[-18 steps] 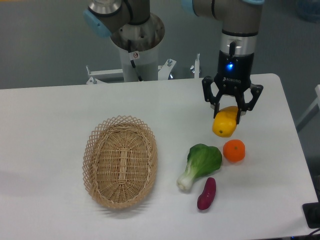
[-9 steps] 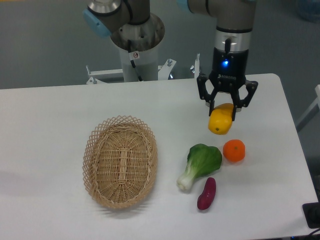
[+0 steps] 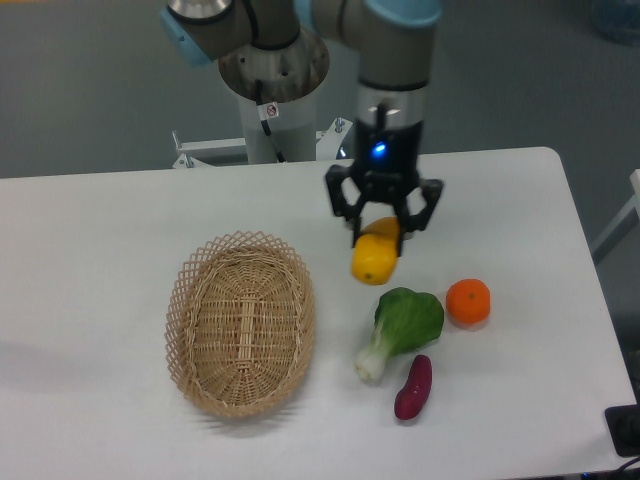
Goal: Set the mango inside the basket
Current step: 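Move the held mango over the wicker basket and lower it inside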
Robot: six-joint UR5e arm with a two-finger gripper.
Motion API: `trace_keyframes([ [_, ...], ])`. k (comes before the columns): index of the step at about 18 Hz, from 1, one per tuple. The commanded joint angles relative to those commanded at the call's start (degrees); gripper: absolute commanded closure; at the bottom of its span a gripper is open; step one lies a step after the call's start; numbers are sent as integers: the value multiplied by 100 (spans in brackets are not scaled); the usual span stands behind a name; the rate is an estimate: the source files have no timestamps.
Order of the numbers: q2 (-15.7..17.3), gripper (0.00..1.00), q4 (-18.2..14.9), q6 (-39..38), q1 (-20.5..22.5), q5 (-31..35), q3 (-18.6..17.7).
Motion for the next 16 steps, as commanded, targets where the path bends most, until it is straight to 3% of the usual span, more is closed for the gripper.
trace_keyframes([
  [4,-562,53,562,-1126,-923,824,-9],
  [7,-1028,53,739,-1548,-1433,1318,9],
  [12,-1529,53,897,-1805,-1751,1390,-9],
  [16,-1706,53,906,-1805,-1848,1477,-26],
])
